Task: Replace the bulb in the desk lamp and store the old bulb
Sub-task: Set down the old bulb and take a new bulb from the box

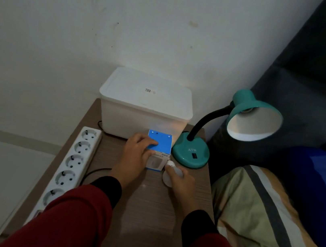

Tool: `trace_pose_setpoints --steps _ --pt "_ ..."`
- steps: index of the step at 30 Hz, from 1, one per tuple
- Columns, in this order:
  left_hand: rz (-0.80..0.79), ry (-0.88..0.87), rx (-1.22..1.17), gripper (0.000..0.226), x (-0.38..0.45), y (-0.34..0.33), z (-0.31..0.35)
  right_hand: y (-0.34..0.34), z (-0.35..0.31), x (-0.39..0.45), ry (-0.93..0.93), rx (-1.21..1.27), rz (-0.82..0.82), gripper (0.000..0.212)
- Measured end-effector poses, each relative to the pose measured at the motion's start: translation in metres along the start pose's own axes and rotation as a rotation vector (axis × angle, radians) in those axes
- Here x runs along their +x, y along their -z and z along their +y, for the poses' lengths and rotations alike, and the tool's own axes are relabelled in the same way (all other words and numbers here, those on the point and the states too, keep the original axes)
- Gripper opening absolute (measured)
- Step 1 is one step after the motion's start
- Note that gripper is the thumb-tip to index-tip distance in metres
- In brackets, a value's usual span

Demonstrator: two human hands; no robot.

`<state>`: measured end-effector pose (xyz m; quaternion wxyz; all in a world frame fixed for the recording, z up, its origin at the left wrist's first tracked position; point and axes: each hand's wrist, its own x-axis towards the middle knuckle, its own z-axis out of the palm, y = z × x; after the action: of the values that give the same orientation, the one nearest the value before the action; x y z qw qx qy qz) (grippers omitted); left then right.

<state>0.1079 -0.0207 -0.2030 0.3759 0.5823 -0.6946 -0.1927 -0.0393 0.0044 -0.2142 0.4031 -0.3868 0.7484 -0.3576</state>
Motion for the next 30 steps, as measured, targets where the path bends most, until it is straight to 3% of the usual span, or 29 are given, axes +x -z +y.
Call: trace_pose_setpoints --steps 2,4,8,17,30 --pt "0.025 0.033 -0.03 0.033 -0.002 0.0 0.0 0.001 -0.001 0.001 0.032 -0.05 -0.014 0.045" --pt "0.06 0.08 -0.081 0.041 -0.004 0.0 0.0 0.002 -0.003 0.0 0.146 -0.187 0.072 0.055" --pt "0.098 0.139 -0.178 0.05 -0.006 -0.002 0.001 0.002 -0.019 -0.007 0.396 -0.187 0.189 0.046" --pt "0.165 0.245 -0.267 0.045 -0.002 -0.008 0.006 -0.008 -0.034 -0.014 0.42 -0.042 0.099 0.04" --pt "0.198 0.234 -0.308 0.05 -0.003 -0.007 0.009 -0.001 -0.041 -0.019 0.396 0.123 0.056 0.043"
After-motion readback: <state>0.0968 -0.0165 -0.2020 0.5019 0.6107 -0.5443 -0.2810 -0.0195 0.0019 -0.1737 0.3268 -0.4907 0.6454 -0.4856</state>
